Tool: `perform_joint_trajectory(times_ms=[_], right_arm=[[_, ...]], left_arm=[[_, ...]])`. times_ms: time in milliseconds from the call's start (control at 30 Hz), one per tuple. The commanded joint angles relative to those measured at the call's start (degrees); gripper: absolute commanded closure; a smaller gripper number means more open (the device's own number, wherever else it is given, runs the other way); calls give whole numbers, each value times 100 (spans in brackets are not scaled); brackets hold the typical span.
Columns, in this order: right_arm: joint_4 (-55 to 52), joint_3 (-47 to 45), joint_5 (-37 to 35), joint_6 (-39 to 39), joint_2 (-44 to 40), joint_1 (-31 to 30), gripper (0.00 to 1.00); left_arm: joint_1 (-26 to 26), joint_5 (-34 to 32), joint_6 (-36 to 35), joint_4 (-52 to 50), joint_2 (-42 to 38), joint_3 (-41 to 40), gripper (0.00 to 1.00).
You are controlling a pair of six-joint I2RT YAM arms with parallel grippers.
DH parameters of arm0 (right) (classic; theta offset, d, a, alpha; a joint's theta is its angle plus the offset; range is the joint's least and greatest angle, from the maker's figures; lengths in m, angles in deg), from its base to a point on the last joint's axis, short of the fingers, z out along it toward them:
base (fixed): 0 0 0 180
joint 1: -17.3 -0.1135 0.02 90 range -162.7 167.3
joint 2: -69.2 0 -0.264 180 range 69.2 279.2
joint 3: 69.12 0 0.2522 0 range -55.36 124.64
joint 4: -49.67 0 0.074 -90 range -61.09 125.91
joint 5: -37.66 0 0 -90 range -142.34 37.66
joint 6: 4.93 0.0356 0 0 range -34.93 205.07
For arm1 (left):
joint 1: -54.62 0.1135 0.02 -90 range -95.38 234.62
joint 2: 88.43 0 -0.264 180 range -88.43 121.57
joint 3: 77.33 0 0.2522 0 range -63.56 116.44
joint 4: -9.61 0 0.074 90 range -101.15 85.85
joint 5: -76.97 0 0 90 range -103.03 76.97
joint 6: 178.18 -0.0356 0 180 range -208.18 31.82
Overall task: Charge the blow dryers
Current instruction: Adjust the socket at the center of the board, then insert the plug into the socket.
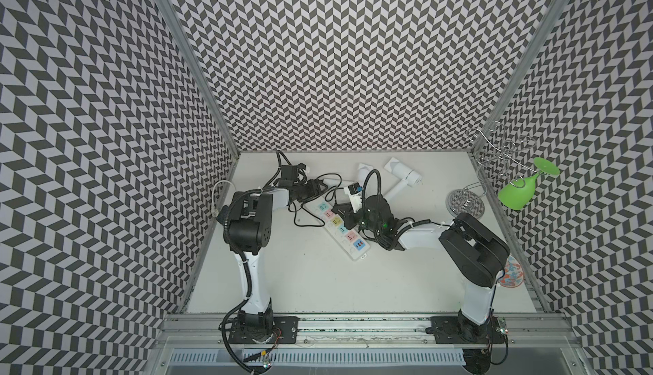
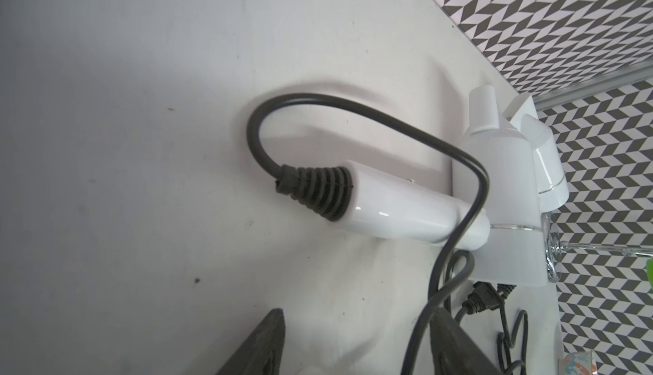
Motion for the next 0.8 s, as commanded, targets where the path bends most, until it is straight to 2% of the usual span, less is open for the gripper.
perform_joint_trajectory(times_ms=[0,300,767], right_arm=[[736,-196,66,35,74,-93,100],[1137,-247,115,-103,446,-95,100],[1337,-206,127,-122,704,-89,100]], left_arm=[[-165,213,-156,-109,-38,-298,33],[-100,260,-106,192,-595,-893,33],[133,-634,45,29,-1758,-1150,26]])
